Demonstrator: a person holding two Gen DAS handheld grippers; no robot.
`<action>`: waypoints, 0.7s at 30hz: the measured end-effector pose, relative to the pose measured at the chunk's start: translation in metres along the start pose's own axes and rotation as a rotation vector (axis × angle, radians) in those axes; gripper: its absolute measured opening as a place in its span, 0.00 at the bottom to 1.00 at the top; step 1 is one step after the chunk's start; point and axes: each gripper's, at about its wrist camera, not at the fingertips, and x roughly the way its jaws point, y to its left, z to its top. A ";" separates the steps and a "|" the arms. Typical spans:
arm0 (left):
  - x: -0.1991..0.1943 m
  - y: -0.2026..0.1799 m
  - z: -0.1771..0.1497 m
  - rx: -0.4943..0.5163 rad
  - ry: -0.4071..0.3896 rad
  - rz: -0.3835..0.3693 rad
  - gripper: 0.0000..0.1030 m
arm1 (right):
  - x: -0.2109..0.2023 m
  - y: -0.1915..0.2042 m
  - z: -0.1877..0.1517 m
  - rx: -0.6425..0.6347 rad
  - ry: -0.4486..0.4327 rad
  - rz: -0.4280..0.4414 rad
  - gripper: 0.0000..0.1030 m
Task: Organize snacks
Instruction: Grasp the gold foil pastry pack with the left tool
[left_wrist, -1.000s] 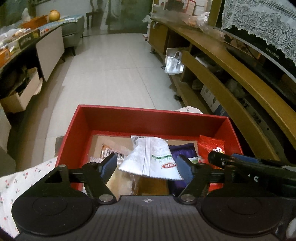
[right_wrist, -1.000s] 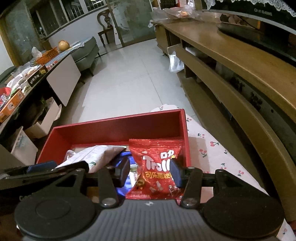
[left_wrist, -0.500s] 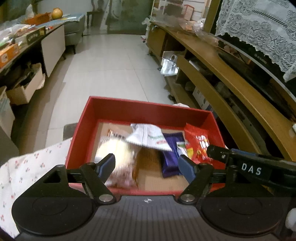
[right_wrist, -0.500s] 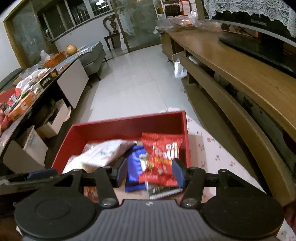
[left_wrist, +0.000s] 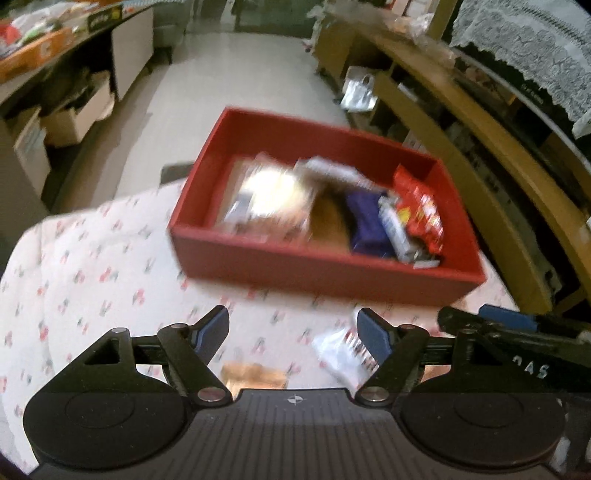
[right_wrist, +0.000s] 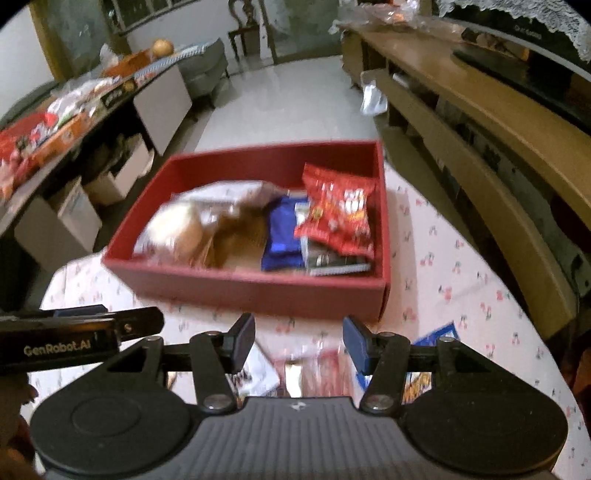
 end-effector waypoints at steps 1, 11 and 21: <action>0.002 0.003 -0.005 -0.006 0.016 0.002 0.79 | 0.001 0.001 -0.003 -0.004 0.011 0.000 0.57; 0.026 0.016 -0.034 -0.011 0.128 0.045 0.80 | 0.007 0.003 -0.013 0.002 0.070 0.029 0.57; 0.030 0.008 -0.048 0.048 0.142 0.118 0.57 | 0.020 0.013 -0.006 -0.037 0.094 0.061 0.57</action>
